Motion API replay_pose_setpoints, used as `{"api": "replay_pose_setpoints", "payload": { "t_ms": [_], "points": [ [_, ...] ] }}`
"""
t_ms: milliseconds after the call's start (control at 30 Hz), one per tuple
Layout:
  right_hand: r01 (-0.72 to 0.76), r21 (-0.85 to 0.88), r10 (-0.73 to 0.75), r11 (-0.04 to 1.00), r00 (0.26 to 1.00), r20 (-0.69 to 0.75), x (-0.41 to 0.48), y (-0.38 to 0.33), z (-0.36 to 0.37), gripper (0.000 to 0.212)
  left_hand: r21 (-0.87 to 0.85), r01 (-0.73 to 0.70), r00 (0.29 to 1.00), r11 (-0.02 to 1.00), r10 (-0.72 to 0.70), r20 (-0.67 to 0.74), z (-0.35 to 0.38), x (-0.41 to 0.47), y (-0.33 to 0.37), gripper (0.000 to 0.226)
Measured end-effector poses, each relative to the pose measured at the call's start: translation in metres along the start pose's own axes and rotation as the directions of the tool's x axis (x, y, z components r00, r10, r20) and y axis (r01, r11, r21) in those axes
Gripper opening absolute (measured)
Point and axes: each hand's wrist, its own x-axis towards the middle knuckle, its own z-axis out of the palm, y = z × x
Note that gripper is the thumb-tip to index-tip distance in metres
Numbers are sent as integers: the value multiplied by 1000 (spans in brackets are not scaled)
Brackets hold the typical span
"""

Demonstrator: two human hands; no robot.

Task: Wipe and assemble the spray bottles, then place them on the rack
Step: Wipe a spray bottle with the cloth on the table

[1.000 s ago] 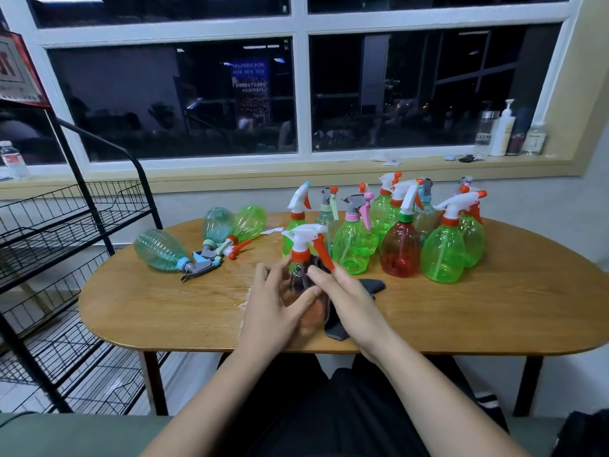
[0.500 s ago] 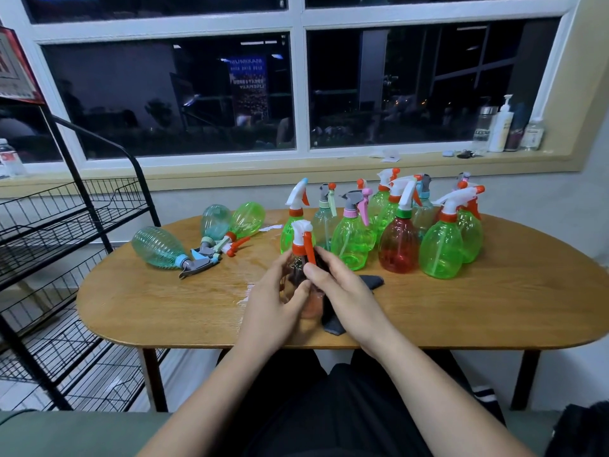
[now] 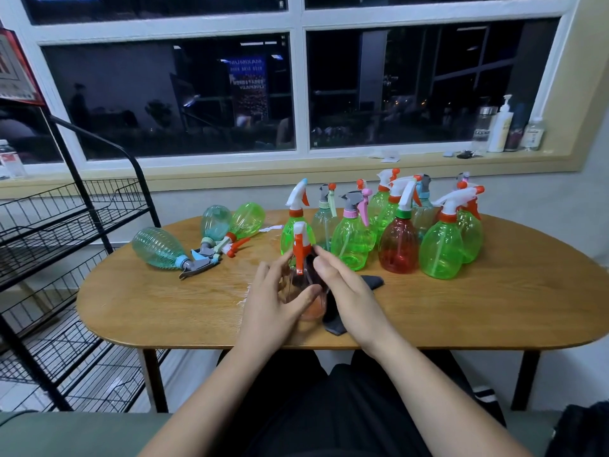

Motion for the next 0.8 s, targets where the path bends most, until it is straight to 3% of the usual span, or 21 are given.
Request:
{"api": "replay_pose_setpoints", "payload": {
  "t_ms": [167, 267, 400, 533, 567, 667, 700, 800],
  "points": [
    [-141, -45, 141, 989, 990, -3, 0, 15, -5, 64, -32, 48, 999, 998, -48, -11, 1, -2, 0, 65],
    [-208, -25, 208, 978, 978, -5, 7, 17, -5, 73, -27, 35, 999, 999, -35, -5, 2, -3, 5, 58],
    [-104, 20, 104, 994, 994, -20, 5, 1, -2, 39, -60, 2, 998, 998, 2, 55, 0, 0, 7, 70],
    [-53, 0, 53, 999, 999, -13, 1, 7, -3, 23, -29, 27, 999, 999, -26, 46, -1, -1, 4, 80],
    [-86, -31, 86, 996, 996, 0, 2, 14, -5, 24, -30, 32, 999, 999, -31, 41, -1, -1, 3, 81],
    [-140, -80, 142, 987, 990, 17, 5, 24, -6, 69, -19, 38, 999, 999, -37, 37, -1, -1, 2, 87],
    [-152, -49, 153, 987, 988, 13, 6, 22, -6, 74, -9, 40, 999, 999, -40, 32, -1, -1, 3, 88],
    [-104, 62, 105, 993, 994, -18, 3, 6, -6, 55, -20, 52, 999, 998, -52, 10, -1, -1, 2, 86]
  ]
}}
